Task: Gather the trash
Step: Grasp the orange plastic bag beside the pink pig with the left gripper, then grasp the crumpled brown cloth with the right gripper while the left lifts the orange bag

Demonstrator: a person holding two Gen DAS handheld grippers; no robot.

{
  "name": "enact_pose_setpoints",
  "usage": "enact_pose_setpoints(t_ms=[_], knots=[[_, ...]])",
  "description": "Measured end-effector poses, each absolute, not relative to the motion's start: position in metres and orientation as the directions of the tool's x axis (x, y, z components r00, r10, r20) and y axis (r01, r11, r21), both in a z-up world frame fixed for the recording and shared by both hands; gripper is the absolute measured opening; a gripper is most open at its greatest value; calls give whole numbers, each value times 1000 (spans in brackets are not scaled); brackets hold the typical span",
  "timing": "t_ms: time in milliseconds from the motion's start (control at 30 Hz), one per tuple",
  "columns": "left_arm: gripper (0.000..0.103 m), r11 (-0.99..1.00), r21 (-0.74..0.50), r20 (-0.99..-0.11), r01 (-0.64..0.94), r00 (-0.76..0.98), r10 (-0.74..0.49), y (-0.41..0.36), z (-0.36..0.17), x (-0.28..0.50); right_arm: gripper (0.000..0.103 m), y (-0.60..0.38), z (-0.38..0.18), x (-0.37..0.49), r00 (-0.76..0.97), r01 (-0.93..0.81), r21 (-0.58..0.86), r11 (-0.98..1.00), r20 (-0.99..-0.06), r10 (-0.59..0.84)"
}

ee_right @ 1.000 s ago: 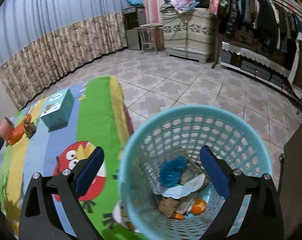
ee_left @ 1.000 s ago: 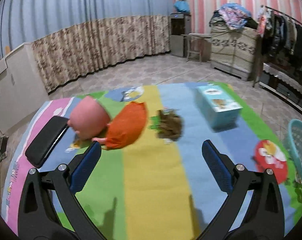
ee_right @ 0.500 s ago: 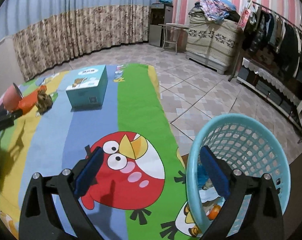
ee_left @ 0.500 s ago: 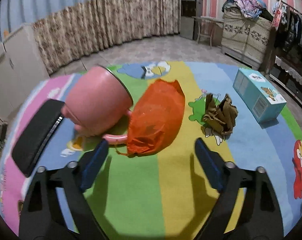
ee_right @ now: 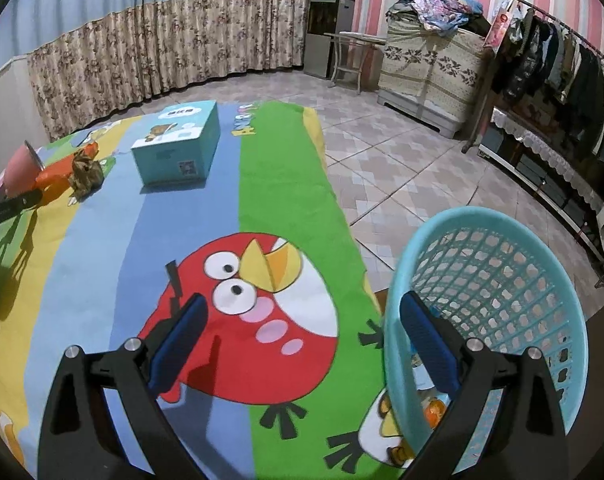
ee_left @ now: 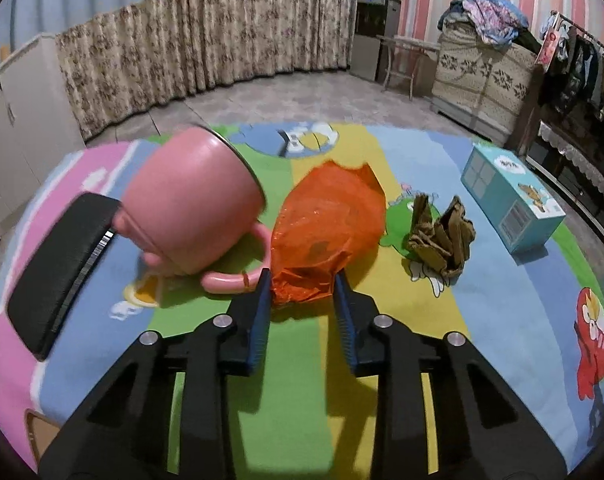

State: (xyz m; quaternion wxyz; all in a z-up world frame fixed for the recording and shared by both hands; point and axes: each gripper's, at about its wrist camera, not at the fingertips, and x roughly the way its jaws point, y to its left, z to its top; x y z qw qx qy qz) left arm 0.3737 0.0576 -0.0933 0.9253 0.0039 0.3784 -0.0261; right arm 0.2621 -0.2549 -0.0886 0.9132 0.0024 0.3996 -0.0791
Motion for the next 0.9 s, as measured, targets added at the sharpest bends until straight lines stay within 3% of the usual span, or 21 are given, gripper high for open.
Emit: enact_pose_setpoints(t_ms=[367, 900], knots=[[28, 999, 40, -559, -31, 828, 48, 89, -52, 340, 95, -188, -69, 278, 742, 39, -58, 998, -667, -68], [28, 986, -68, -581, -151, 810, 84, 146, -51, 348, 95, -84, -80, 380, 712, -133, -42, 990, -699, 66]])
